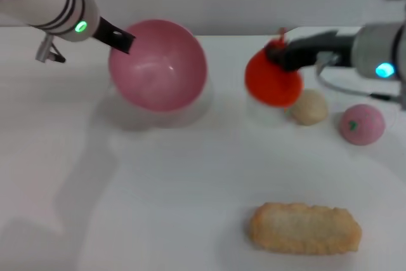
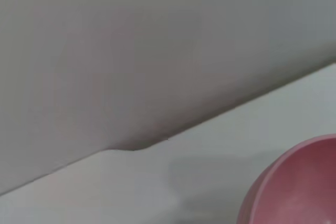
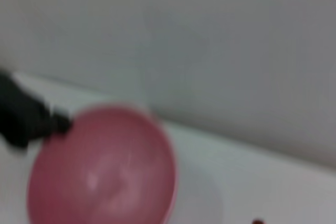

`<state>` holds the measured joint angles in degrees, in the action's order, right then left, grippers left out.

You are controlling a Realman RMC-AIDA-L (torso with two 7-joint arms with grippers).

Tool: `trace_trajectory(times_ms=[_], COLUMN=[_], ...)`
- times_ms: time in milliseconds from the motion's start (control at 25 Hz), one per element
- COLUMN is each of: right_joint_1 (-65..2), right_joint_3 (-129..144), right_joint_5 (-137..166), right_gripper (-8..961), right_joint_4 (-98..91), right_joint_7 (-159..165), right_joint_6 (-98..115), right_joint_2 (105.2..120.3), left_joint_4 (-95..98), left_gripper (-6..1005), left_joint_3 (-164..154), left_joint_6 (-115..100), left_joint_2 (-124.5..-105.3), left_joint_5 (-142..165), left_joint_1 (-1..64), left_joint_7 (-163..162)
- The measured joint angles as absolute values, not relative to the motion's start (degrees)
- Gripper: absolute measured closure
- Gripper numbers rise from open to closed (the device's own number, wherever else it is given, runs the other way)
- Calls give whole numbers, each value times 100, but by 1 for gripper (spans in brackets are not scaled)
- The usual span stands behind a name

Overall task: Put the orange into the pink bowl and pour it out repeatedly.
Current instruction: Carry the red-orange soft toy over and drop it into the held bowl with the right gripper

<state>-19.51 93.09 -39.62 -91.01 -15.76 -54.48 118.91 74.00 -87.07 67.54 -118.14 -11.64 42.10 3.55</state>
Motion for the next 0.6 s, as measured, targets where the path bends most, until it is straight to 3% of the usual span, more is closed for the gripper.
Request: trace_trajectory(times_ms=[280,600], right_joint_1=[-1585,-1672], right_joint_3=[8914,9124], right_joint_5=[-3715,-3722], right_gripper=[792,795], right_joint_4=[-10489,-10576], right_joint_7=[-1517,-1510], right_joint_6=[-5798,-5868], right_joint_2=[11906,11910], left_joint_4=[7384,7243], left_gripper=[960,959], left_joint_3=[-9115,-9531], left_joint_6=[7123,7324], left_joint_2=[-11836,-11861], left_joint_5=[-1666,-2260], left_joint_1=[4398,4716], left_joint_7=[423,390])
